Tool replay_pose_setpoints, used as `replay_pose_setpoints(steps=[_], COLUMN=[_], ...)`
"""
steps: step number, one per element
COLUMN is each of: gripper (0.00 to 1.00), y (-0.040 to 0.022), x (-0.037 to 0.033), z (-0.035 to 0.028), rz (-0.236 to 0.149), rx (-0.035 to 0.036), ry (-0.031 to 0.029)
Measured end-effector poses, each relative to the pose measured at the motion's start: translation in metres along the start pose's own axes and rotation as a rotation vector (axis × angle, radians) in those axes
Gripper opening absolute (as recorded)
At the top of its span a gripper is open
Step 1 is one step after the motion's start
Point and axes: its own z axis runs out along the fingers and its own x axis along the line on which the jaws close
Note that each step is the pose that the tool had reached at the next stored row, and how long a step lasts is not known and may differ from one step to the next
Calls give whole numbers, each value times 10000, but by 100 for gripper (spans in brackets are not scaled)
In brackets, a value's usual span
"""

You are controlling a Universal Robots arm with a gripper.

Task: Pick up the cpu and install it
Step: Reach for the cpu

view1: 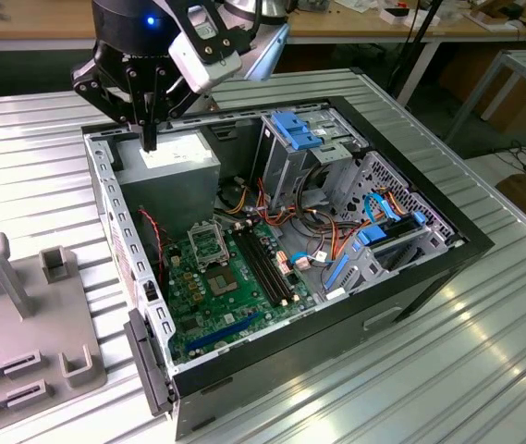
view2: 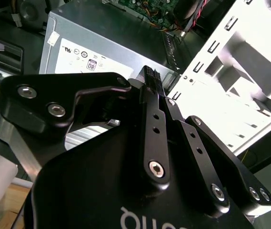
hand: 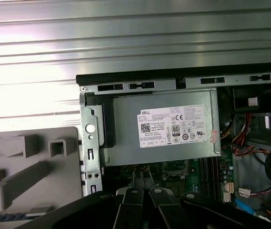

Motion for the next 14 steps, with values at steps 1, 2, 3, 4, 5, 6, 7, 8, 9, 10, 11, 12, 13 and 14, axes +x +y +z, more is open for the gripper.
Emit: replay_pose_setpoints(steps=[1,2,3,4,5,6,7,8,9,10,11,12,13,14], gripper=[11,11,11,11,11,11,11,11,11,11,11,11,11,11], y=[0,-1,-1,-2,-2,-3,-3,-4,-4,-4,-5,-5,-6,-6], x=[7,13,20,25,33,40,46,51,57,62,67,74,79,83], z=[0,0,0,0,0,0,0,0,0,0,0,0,0,0], rz=[0,0,0,0,0,0,0,0,0,0,0,0,0,1], rx=[-1,-1,-1,-1,-1,-1,-1,0,-1,-1,-1,0,-1,-1], ry=[0,-1,0,0,0,0,-1,0,0,0,0,0,0,-1])
